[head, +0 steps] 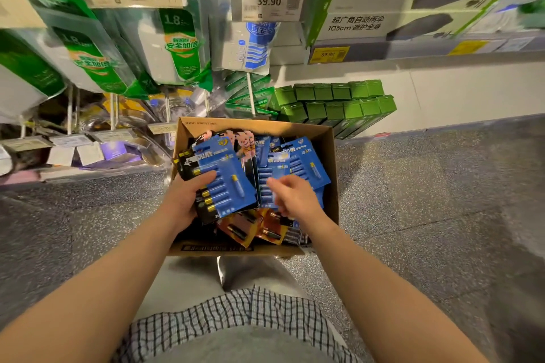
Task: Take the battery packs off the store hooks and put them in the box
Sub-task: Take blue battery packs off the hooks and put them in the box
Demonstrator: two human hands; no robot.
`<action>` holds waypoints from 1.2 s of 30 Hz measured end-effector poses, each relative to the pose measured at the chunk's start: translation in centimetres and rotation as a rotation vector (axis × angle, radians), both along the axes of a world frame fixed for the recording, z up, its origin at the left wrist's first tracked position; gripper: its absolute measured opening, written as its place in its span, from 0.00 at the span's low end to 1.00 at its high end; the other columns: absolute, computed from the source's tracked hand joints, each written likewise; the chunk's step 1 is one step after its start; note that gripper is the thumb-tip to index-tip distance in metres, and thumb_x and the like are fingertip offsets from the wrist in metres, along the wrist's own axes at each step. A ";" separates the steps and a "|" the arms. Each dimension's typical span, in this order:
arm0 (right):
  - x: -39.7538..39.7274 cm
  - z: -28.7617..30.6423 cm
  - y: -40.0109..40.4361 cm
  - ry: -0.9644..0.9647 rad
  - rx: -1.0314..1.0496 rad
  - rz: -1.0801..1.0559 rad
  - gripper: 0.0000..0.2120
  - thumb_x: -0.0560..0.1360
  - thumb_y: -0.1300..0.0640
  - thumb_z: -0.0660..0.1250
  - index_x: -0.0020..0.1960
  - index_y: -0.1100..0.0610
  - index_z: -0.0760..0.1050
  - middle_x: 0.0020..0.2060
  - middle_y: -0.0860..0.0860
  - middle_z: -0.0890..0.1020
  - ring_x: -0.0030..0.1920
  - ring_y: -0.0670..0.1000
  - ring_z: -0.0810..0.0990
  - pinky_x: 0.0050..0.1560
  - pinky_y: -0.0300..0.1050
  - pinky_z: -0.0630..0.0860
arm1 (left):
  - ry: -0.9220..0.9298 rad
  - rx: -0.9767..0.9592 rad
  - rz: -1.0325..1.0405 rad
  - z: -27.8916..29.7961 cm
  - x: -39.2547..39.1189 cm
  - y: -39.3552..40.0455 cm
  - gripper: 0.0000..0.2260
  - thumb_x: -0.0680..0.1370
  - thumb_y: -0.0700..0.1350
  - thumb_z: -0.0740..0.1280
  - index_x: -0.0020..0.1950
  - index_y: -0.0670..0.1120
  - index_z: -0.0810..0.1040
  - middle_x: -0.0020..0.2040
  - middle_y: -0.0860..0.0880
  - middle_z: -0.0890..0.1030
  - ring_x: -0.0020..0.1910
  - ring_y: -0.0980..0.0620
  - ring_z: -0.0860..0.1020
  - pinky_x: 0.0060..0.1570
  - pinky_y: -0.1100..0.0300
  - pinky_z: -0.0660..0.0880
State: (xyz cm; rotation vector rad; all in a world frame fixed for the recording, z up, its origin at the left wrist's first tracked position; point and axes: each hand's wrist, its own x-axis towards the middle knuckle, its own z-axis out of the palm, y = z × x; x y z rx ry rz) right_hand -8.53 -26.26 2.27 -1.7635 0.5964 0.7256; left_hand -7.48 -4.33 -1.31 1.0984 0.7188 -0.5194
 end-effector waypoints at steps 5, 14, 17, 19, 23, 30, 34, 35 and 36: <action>-1.5 -2.5 -1.5 0.221 -0.141 -0.309 0.17 0.78 0.49 0.66 0.37 0.58 0.68 0.33 0.55 0.74 0.30 0.50 0.72 0.33 0.46 0.70 | 0.011 0.004 0.026 -0.5 -0.9 1.7 0.10 0.77 0.35 0.66 0.55 0.46 0.78 0.38 0.50 0.86 0.36 0.50 0.85 0.32 0.58 0.81; -1.4 -2.5 -1.3 0.117 -0.126 -0.269 0.07 0.80 0.59 0.62 0.53 0.62 0.76 0.35 0.54 0.78 0.31 0.47 0.74 0.33 0.41 0.73 | -0.022 0.014 -0.023 -0.3 -1.6 0.3 0.13 0.76 0.34 0.68 0.57 0.46 0.78 0.44 0.48 0.85 0.40 0.49 0.85 0.37 0.55 0.82; -2.1 -1.1 -3.6 -0.031 -0.198 -0.259 0.09 0.80 0.60 0.62 0.42 0.61 0.75 0.34 0.54 0.76 0.30 0.47 0.72 0.33 0.42 0.71 | -0.028 0.017 -0.034 0.0 -1.4 -0.2 0.12 0.76 0.35 0.68 0.57 0.46 0.78 0.45 0.47 0.85 0.43 0.47 0.84 0.40 0.53 0.81; -2.7 -0.2 -5.0 -0.100 -0.190 -0.295 0.10 0.80 0.60 0.62 0.41 0.60 0.74 0.32 0.53 0.75 0.30 0.46 0.71 0.32 0.40 0.70 | -0.025 0.017 -0.020 0.3 -1.2 -0.8 0.10 0.77 0.36 0.68 0.56 0.47 0.78 0.42 0.49 0.85 0.40 0.49 0.84 0.38 0.55 0.80; -3.0 1.8 -5.4 -0.160 -0.082 -0.274 0.11 0.80 0.62 0.62 0.39 0.58 0.74 0.30 0.51 0.74 0.28 0.45 0.71 0.31 0.38 0.70 | -0.007 0.005 0.005 0.3 -0.7 -2.0 0.14 0.79 0.40 0.68 0.64 0.46 0.75 0.49 0.46 0.84 0.43 0.46 0.84 0.41 0.52 0.80; -2.6 2.0 -0.8 -0.041 -0.009 0.091 0.11 0.78 0.61 0.65 0.36 0.56 0.75 0.28 0.52 0.77 0.22 0.43 0.72 0.28 0.37 0.70 | 0.031 -0.119 0.045 0.3 -0.4 -3.6 0.39 0.61 0.57 0.80 0.68 0.43 0.74 0.55 0.43 0.83 0.46 0.46 0.85 0.42 0.52 0.81; -2.1 1.6 -0.6 0.016 -0.026 0.152 0.10 0.77 0.58 0.66 0.37 0.56 0.75 0.32 0.56 0.80 0.26 0.48 0.75 0.31 0.41 0.73 | -0.004 -0.137 -0.013 -0.2 -0.4 -3.1 0.24 0.70 0.45 0.73 0.65 0.45 0.75 0.43 0.48 0.86 0.39 0.49 0.85 0.36 0.56 0.81; -1.8 1.6 -0.8 0.020 -0.013 0.174 0.10 0.77 0.56 0.67 0.38 0.57 0.76 0.32 0.55 0.80 0.28 0.49 0.76 0.32 0.41 0.74 | -0.010 -0.139 -0.018 -0.6 -0.5 -2.8 0.23 0.70 0.44 0.72 0.65 0.46 0.76 0.43 0.49 0.86 0.39 0.49 0.85 0.37 0.56 0.81; -1.4 1.4 -1.3 0.018 -0.005 0.164 0.11 0.78 0.53 0.66 0.39 0.57 0.76 0.33 0.54 0.80 0.30 0.49 0.77 0.33 0.42 0.75 | -0.008 -0.141 -0.015 -0.7 -0.6 -2.7 0.21 0.71 0.43 0.72 0.63 0.46 0.76 0.42 0.49 0.86 0.39 0.49 0.85 0.37 0.56 0.81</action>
